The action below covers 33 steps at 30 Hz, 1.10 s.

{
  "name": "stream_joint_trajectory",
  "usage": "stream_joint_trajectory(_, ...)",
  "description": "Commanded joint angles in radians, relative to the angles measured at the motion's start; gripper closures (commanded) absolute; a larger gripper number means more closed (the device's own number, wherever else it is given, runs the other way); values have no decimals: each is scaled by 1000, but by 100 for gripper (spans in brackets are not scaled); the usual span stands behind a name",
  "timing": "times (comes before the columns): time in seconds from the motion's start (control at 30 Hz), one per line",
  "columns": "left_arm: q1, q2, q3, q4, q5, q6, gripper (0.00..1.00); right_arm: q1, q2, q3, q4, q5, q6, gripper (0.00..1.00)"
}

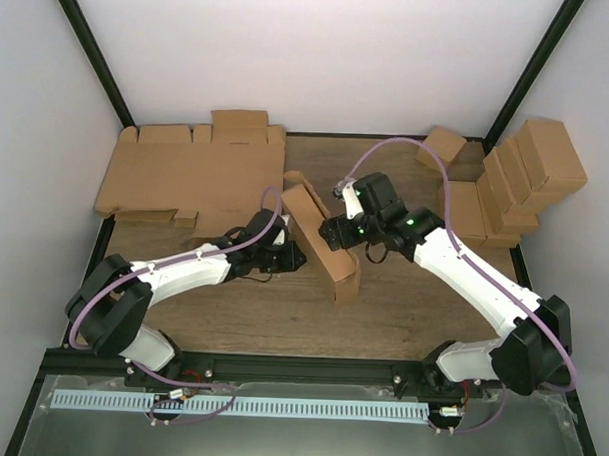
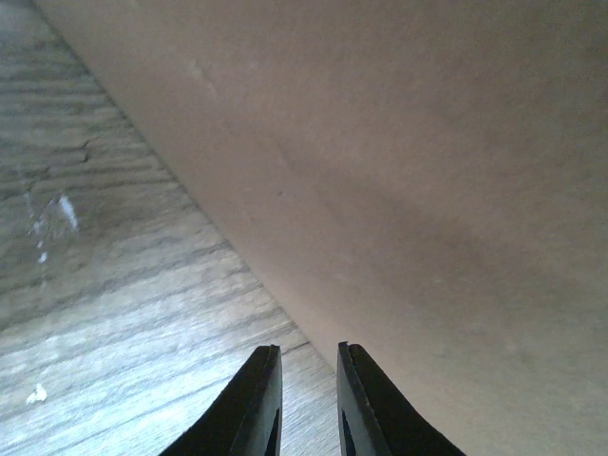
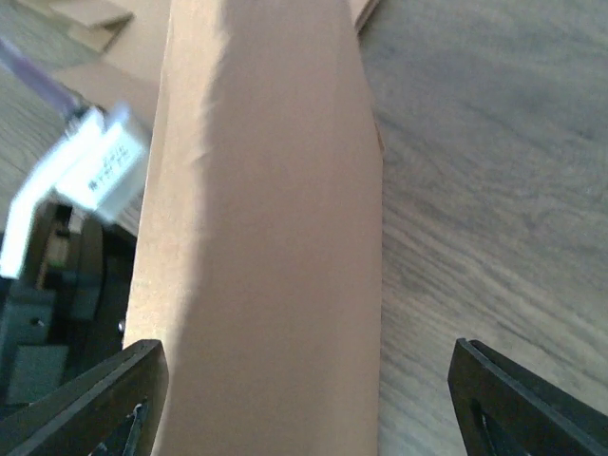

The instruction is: Fold the paper box

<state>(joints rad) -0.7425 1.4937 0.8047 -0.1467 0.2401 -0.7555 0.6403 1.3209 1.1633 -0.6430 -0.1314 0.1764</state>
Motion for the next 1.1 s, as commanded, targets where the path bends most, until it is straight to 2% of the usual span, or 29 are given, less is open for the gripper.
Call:
stream_joint_trajectory(0.0,-5,16,62,-32,-10,32,81,62,33,60,-110,93,6,16)
stream_joint_trajectory(0.33,-3,-7,121,-89,-51,41,80,83,48,76,-163,135,10,29)
stream_joint_trajectory(0.53,7,-54,137,-137,-111,45,80,84,55,55,-152,147,4,33)
stream_joint_trajectory(0.63,37,-93,138,-154,-104,51,75,84,61,49,-146,141,4,35)
stream_joint_trajectory(0.83,153,-112,150,-161,17,54,69,84,52,40,-141,149,6,37)
stream_joint_trajectory(0.97,191,-100,173,-129,94,82,59,84,42,41,-144,157,6,37)
stream_joint_trajectory(1.07,214,-89,200,-110,120,87,48,84,37,49,-150,151,6,37)
